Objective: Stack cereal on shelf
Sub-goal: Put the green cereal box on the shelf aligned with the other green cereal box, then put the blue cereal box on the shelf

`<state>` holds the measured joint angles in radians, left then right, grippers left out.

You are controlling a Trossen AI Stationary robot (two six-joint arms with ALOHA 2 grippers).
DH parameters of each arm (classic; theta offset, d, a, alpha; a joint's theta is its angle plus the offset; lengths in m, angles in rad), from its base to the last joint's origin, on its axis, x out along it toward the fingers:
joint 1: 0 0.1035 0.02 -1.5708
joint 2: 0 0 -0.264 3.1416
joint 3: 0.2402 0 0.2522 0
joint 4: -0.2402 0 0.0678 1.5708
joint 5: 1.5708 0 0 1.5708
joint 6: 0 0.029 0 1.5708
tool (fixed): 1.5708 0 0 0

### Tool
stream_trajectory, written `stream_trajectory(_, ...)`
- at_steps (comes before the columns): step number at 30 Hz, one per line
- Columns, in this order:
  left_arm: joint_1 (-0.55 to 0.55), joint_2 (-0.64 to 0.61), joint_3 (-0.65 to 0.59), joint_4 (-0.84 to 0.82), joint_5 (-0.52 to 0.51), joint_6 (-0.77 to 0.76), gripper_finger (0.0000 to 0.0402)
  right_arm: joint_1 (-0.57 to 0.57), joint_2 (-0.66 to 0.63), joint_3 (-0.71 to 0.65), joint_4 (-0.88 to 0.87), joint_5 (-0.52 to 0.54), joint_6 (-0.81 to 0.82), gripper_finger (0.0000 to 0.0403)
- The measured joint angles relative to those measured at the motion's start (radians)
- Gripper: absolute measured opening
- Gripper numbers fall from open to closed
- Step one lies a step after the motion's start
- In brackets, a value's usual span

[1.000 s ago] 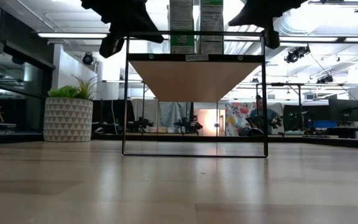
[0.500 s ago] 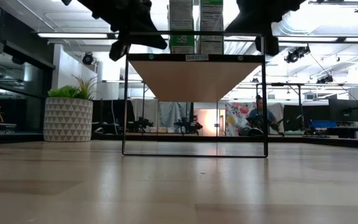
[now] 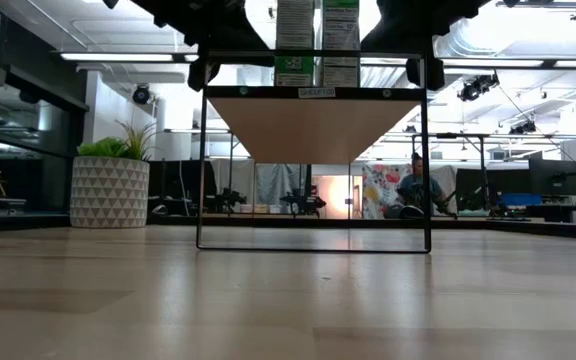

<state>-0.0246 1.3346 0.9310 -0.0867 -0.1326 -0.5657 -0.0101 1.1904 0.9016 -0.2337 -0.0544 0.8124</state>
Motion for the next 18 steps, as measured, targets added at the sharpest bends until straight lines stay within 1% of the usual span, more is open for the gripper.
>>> stream_trajectory(7,0.0,0.0,0.0,0.001,0.0,0.001,0.0,0.0,0.0,0.0,0.012,-0.006,-0.004,0.0)
stream_trajectory(10,0.0,-0.012,0.0,-0.04,0.0,0.006,0.0,0.0,0.0,0.0,0.001,-0.009,-0.009,0.0)
stream_trajectory(13,0.013,-0.044,0.0,-0.1,0.0,0.047,0.0,-0.004,-0.001,0.0,-0.045,-0.051,-0.041,0.0)
stream_trajectory(18,0.029,-0.127,0.0,-0.197,-0.002,0.156,0.0,-0.018,-0.035,0.0,-0.182,-0.144,-0.071,0.0)
